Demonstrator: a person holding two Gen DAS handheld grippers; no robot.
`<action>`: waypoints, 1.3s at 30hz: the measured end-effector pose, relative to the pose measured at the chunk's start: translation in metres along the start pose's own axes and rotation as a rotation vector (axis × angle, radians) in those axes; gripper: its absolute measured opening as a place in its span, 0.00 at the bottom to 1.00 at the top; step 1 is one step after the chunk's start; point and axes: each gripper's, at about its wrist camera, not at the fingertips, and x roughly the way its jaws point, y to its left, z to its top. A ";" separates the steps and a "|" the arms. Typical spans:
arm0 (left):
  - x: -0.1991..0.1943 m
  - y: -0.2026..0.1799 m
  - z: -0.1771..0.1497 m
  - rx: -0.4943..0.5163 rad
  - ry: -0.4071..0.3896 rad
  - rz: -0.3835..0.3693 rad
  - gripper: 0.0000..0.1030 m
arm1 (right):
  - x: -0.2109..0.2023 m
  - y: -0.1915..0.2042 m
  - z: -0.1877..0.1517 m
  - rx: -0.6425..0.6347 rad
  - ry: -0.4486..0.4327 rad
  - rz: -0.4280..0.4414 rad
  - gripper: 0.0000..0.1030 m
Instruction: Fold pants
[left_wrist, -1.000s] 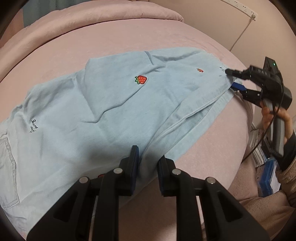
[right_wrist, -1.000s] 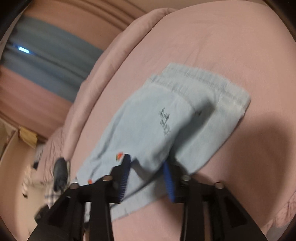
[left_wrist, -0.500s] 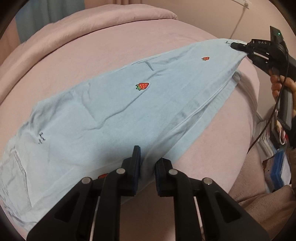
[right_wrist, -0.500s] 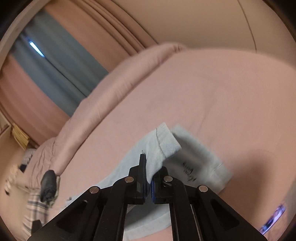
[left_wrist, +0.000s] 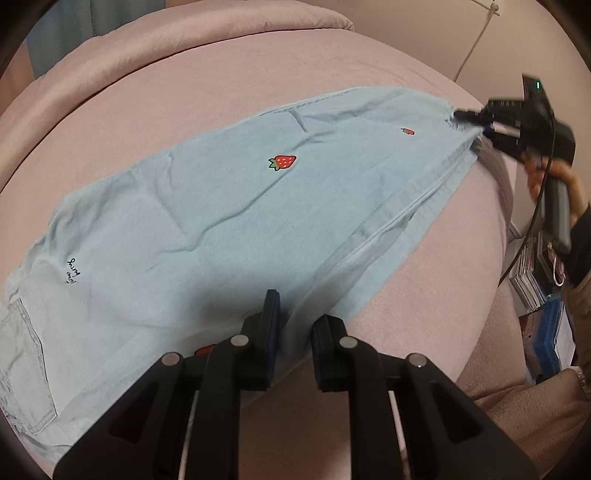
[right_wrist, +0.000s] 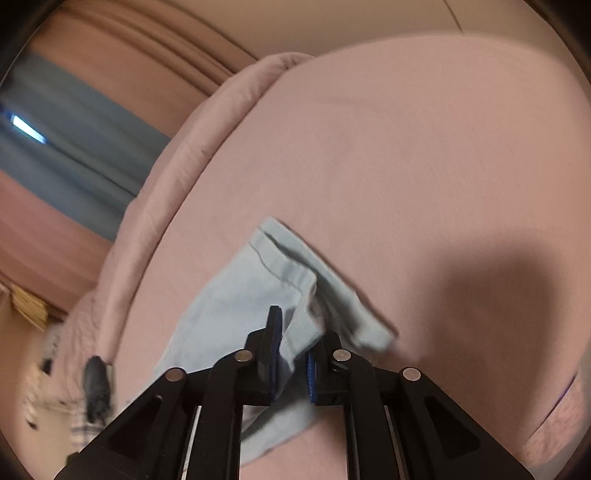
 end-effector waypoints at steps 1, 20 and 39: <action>0.000 0.000 0.000 -0.002 0.000 -0.001 0.15 | 0.000 0.009 0.006 -0.014 -0.001 0.009 0.09; -0.002 -0.001 -0.003 -0.017 -0.007 -0.018 0.18 | 0.006 -0.002 0.002 -0.062 -0.002 -0.091 0.08; -0.029 0.009 -0.008 -0.045 -0.048 -0.104 0.48 | -0.015 0.011 0.025 -0.133 -0.055 -0.131 0.39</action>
